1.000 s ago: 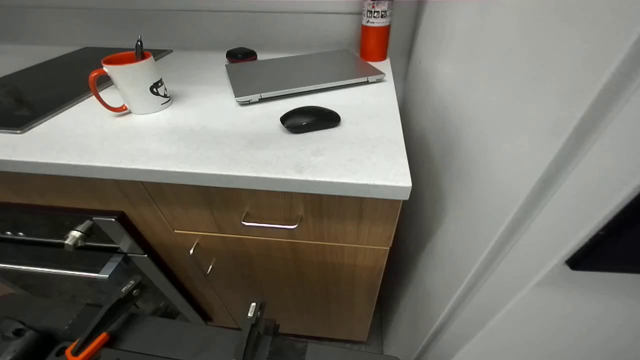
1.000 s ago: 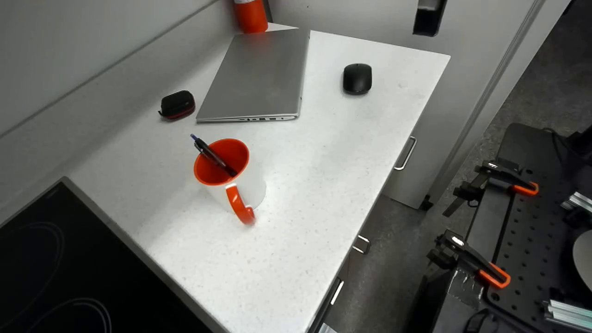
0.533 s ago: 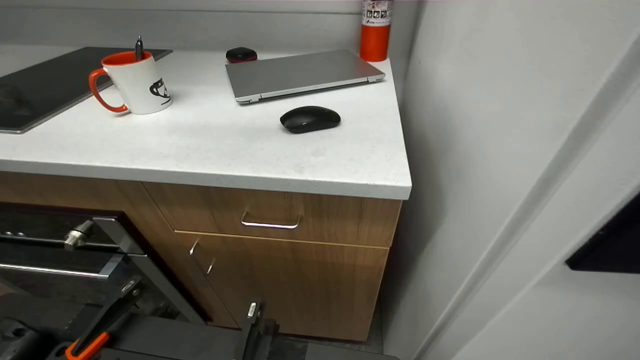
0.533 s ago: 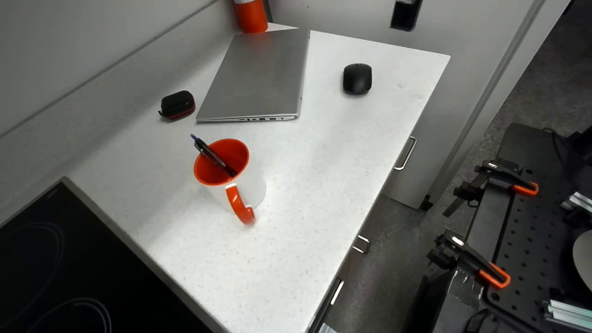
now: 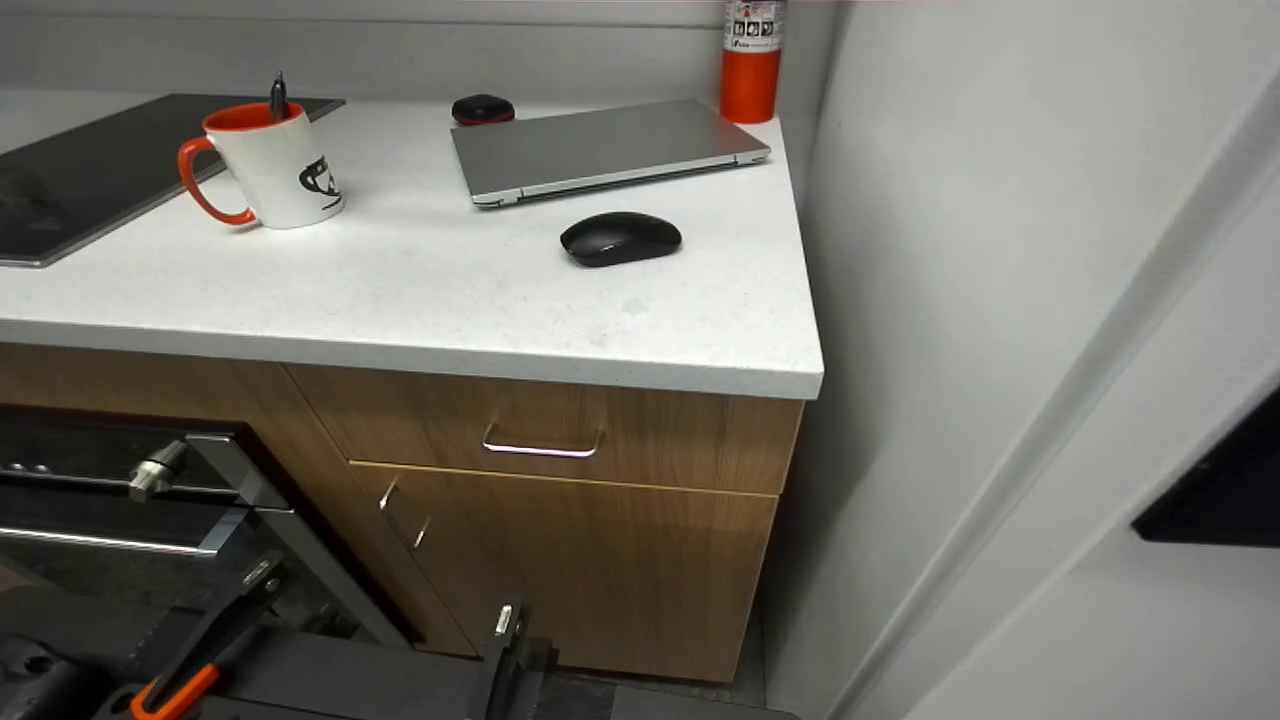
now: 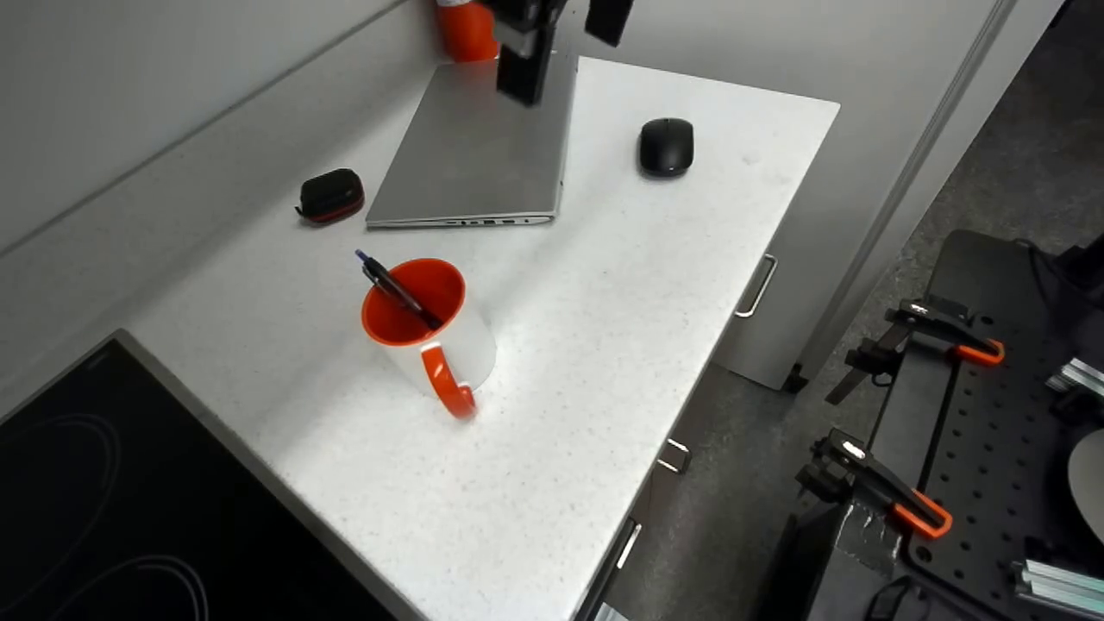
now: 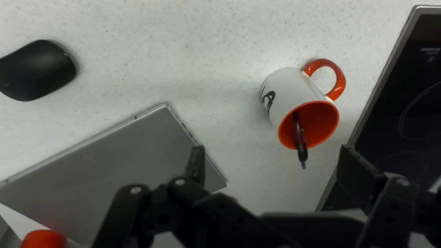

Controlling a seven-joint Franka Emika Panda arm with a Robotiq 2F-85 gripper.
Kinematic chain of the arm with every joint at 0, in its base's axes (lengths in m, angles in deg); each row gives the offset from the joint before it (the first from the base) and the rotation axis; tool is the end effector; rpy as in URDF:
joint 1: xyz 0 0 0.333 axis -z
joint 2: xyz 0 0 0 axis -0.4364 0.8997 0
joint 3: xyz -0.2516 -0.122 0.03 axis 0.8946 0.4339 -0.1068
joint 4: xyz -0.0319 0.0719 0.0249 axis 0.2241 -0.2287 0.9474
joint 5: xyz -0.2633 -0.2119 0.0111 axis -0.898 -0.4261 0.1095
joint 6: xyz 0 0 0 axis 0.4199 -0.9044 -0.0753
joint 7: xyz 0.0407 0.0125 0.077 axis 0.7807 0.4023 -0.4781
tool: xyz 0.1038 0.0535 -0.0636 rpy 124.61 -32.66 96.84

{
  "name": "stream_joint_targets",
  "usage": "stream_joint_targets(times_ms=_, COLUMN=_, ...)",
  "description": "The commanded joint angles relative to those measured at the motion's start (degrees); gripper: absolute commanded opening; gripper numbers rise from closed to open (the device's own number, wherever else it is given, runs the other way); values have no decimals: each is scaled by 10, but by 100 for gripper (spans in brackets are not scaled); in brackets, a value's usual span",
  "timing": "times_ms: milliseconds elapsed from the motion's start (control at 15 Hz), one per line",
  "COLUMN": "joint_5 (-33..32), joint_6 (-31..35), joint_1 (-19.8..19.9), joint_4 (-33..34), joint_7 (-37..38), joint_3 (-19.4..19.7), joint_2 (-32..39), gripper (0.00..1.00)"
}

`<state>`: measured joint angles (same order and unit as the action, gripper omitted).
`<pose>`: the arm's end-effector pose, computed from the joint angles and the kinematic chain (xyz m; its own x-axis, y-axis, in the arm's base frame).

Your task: Put the pen on the table

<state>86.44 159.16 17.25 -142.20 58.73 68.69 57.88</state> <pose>0.3990 0.0923 0.4533 0.9415 0.0519 0.3329 0.1015 -0.9858 -0.1334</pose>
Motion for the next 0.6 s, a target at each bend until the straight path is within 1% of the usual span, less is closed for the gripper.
stream_joint_targets(times_ms=0, joint_5=2, joint_6=0, joint_1=0, joint_4=3, joint_7=0, joint_3=-7, joint_2=7, gripper=100)
stream_joint_targets(times_ms=467, joint_5=2, joint_6=0, joint_1=3, joint_4=2, joint_7=0, joint_3=-5, joint_2=7, gripper=100)
stream_joint_targets(times_ms=533, joint_5=-7, joint_6=14, joint_1=6, joint_4=6, joint_7=7, joint_3=-11, joint_2=17, gripper=100)
